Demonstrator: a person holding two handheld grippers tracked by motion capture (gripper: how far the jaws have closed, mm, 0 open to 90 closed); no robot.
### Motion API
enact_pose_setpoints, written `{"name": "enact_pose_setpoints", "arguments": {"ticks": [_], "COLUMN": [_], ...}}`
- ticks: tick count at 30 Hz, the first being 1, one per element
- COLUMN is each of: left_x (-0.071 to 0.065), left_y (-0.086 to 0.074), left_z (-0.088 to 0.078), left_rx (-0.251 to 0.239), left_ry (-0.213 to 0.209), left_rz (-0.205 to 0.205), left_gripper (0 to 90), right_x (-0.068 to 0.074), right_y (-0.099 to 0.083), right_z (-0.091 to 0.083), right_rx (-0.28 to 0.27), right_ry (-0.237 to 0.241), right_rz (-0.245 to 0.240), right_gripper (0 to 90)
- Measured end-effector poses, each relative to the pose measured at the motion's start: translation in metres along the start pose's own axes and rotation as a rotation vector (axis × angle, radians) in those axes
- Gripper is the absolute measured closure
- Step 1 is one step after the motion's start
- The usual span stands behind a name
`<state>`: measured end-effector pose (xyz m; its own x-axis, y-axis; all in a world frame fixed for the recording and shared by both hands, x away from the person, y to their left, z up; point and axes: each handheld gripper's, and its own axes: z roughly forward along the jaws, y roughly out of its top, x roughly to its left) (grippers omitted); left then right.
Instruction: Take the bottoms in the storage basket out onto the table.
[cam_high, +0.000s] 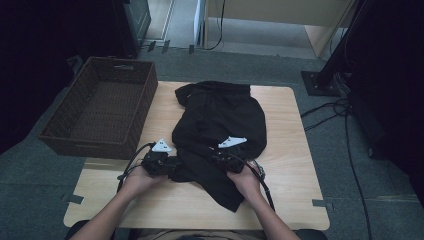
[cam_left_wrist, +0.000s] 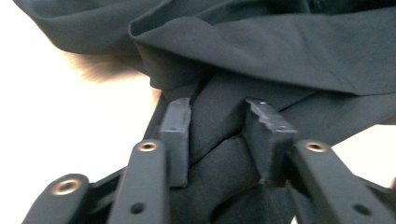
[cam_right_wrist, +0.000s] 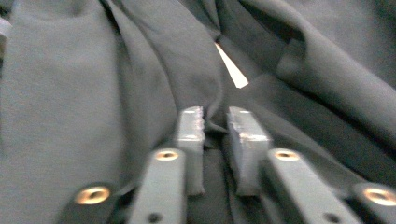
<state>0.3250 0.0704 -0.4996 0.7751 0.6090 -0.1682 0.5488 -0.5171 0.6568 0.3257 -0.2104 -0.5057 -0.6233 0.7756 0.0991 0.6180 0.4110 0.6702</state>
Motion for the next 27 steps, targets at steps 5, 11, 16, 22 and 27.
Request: {"name": "enact_pose_setpoints", "arguments": {"ticks": [5,11,16,22,27], "left_x": [-0.001,-0.018,-0.036,-0.050,-0.034], "left_y": [0.001,0.003,-0.006,-0.020,-0.005], "left_z": [-0.011,-0.029,-0.035,-0.037,-0.047], "left_rx": [-0.037,-0.093,-0.075,-0.049,-0.127], "left_ry": [-0.007,-0.029,-0.082,-0.142,-0.114], "left_rz": [-0.004,0.050,0.065,0.039,-0.024], "left_gripper": [81.7,83.3,82.4,77.8,66.6], "right_x": [-0.008,-0.010,-0.020,-0.042,-0.037], "right_y": [-0.001,-0.007,-0.013,-0.010,-0.006], "right_z": [-0.016,-0.051,-0.063,-0.057,-0.039], "right_rx": [-0.012,-0.060,-0.085,-0.129,-0.096], "right_ry": [0.032,0.079,0.060,-0.017,-0.034], "right_rz": [0.033,0.051,0.088,0.126,0.125], "right_gripper": [88.6,83.7,63.3,63.6,59.2]}}
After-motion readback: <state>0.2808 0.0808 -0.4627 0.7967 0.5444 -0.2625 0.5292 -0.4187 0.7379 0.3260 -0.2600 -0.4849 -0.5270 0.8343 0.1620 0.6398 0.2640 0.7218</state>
